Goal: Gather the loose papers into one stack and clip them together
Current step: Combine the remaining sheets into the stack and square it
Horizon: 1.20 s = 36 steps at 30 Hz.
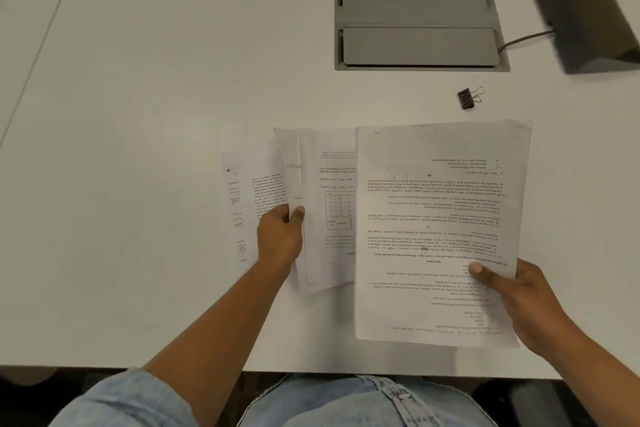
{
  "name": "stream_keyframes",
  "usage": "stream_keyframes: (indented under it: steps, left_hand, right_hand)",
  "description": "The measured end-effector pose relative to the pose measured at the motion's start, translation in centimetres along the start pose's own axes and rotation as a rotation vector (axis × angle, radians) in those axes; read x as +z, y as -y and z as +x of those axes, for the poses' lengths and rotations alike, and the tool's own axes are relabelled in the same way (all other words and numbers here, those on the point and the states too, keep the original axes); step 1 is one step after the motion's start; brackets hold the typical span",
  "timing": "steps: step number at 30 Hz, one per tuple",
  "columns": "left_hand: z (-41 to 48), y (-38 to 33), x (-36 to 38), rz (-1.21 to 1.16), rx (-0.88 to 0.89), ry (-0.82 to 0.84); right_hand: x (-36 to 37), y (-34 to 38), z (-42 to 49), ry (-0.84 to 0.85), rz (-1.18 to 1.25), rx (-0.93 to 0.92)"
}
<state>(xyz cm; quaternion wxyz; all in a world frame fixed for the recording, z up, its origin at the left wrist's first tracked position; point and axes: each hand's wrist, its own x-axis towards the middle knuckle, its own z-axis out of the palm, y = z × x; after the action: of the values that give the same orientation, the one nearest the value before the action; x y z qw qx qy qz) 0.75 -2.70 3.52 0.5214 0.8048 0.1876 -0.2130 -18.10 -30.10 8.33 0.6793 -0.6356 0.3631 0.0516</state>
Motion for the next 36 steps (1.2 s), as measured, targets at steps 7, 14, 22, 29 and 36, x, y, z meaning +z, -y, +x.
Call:
stream_keyframes:
  steps: [7,14,22,29,36]
  left_hand:
    - [-0.1,0.4,0.0,0.09,0.054,-0.027]
    - [0.2,1.3,-0.4,0.088,0.001,-0.07]
    - [0.1,1.3,-0.5,0.123,0.021,0.044]
    - [-0.7,1.0,-2.1,0.079,0.035,0.064]
    - [-1.5,1.8,-7.7,-0.072,0.004,-0.031]
  right_hand:
    - [-0.4,-0.3,-0.6,-0.001,0.021,0.028]
    - [-0.7,-0.3,-1.4,-0.018,0.011,0.04]
    - [-1.1,-0.6,-1.8,-0.035,0.034,0.054]
    - [-1.7,-0.5,-1.8,-0.049,0.078,0.045]
    - [-2.4,-0.5,-1.9,-0.083,0.091,0.064]
